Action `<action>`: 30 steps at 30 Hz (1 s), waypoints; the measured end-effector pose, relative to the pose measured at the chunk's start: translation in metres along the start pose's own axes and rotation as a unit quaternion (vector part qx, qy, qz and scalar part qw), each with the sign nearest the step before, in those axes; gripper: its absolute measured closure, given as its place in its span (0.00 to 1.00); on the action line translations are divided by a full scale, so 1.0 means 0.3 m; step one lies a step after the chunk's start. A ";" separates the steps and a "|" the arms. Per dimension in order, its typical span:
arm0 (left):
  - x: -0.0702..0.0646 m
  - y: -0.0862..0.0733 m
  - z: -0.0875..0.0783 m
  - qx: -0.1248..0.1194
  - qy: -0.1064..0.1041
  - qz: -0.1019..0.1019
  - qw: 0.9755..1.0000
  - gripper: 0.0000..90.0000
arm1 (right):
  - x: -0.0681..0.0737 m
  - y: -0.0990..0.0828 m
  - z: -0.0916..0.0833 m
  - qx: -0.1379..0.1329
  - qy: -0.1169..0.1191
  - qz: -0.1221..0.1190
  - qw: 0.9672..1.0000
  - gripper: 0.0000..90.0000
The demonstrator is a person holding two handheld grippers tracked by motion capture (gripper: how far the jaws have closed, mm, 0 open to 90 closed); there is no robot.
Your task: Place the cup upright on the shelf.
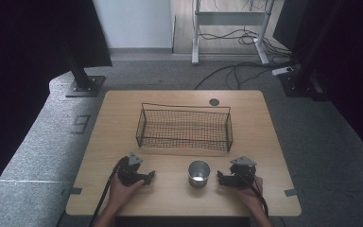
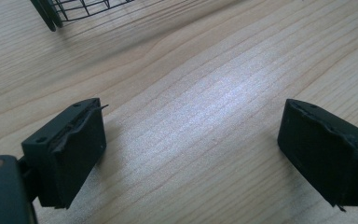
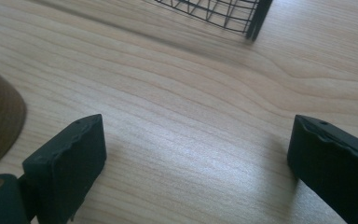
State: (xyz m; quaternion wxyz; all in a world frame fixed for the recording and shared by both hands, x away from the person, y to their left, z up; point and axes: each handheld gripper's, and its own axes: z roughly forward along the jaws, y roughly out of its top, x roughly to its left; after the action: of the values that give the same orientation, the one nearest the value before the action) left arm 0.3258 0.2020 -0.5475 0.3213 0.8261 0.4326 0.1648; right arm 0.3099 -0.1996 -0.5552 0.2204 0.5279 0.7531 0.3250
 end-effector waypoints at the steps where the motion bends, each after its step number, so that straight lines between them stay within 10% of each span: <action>1: 0.000 0.000 0.000 0.000 0.000 0.000 1.000 0.08 | 0.000 0.001 0.000 0.002 -0.003 0.001 1.000 0.04; 7: 0.000 0.001 0.000 0.000 0.000 0.000 1.000 0.08 | 0.009 0.000 -0.008 -0.007 -0.015 -0.013 1.000 0.05; 30: 0.000 0.002 0.002 0.000 0.000 0.000 1.000 0.08 | 0.071 0.048 -0.189 -0.110 0.102 -0.034 0.988 0.12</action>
State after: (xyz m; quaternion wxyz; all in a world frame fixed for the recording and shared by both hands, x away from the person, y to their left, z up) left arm 0.3266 0.2014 -0.5475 0.3212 0.8264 0.4322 0.1647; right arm 0.2737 -0.1909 -0.5055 0.2102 0.4389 0.7489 0.4497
